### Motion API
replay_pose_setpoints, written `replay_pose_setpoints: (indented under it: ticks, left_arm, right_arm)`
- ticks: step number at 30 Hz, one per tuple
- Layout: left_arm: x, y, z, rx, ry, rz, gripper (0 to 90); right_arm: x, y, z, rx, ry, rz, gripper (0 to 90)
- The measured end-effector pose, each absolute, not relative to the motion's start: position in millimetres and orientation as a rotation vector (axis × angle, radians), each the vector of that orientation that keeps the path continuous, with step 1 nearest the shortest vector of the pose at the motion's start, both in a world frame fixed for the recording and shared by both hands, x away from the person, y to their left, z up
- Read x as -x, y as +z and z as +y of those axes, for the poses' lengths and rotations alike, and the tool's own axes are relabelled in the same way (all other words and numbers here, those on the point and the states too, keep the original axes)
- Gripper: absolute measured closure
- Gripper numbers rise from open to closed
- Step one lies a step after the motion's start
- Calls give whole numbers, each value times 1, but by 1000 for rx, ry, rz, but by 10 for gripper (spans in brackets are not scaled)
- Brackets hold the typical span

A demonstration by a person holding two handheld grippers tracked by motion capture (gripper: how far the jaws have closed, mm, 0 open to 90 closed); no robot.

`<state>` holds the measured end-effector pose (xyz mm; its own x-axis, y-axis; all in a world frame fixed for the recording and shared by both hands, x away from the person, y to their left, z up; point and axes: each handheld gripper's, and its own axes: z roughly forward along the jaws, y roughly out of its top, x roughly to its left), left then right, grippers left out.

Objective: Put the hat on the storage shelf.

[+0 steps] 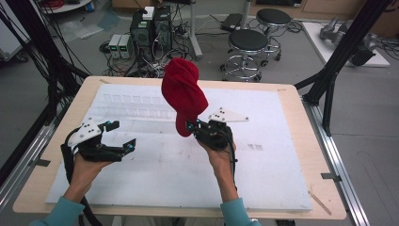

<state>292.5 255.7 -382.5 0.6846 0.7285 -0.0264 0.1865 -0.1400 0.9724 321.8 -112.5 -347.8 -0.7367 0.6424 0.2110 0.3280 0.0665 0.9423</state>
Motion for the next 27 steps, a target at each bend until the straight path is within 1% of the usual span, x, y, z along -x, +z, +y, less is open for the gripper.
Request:
replay_pose_setpoints:
  ticks: [5, 11, 27]
  left_arm:
    - [-284, -405, 278, -1634, 619, 784, 68]
    - [-278, -426, 292, -1592, 662, 807, 68]
    - [-273, -443, 304, -1567, 726, 832, 67]
  right_arm:
    - [-335, -342, -115, -979, 1701, 2056, 854]
    - [-350, -339, -115, -993, 1699, 2024, 855]
    - [-382, -329, -89, -992, 1699, 2005, 854]
